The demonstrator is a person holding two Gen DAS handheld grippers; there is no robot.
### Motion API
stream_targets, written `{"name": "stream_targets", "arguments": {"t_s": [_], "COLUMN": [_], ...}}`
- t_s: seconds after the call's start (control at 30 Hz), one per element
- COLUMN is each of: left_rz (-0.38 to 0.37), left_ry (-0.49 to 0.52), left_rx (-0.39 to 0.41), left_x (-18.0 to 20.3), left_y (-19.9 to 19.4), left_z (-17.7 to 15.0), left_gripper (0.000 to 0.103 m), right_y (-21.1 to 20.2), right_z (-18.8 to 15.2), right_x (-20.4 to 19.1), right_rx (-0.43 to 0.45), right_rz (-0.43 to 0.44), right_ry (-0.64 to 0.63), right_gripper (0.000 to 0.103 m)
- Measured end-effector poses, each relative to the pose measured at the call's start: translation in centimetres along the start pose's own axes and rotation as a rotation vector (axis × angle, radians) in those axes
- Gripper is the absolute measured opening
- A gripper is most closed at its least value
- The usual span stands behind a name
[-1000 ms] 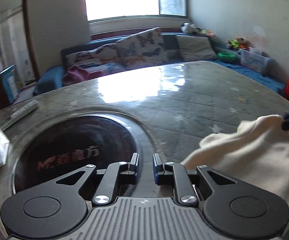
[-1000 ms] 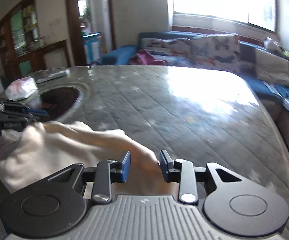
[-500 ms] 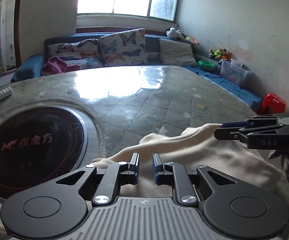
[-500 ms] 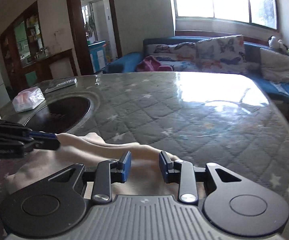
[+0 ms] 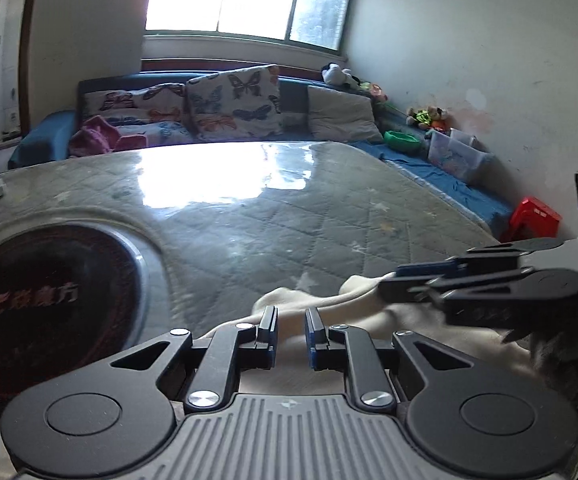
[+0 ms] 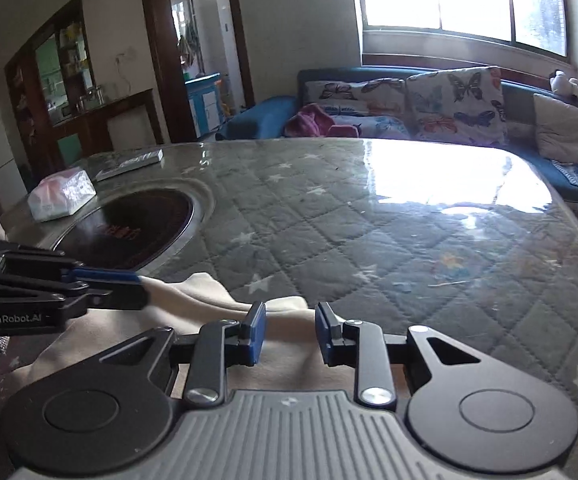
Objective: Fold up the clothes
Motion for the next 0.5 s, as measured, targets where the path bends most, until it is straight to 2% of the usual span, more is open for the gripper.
{"name": "stream_targets", "arguments": {"t_s": [0.17, 0.37, 0.5], "left_rz": [0.009, 0.016, 0.019], "left_ry": [-0.032, -0.055, -0.059], "left_rx": [-0.038, -0.034, -0.032], "left_x": [0.3, 0.0, 0.1], "left_y": [2.7, 2.9, 3.1], "left_z": [0.0, 0.0, 0.0], "left_gripper": [0.017, 0.017, 0.017], "right_y": [1.2, -0.2, 0.8], "right_z": [-0.1, 0.1, -0.4], "right_x": [-0.2, -0.9, -1.9], "right_rx": [-0.015, 0.033, 0.005], "right_rz": [-0.022, 0.006, 0.009], "right_ry": [0.000, -0.013, -0.058], "right_gripper": [0.027, 0.027, 0.028]}}
Point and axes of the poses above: each gripper's, at about its wrist camera, not at the fingertips, and y roughly the way its jaws point, x to its right, z to its top, the point moved 4 cm from there along y, roughly the way its jaws point, and after that the axes turned 11 degrees about -y, right-handed, at the moved point
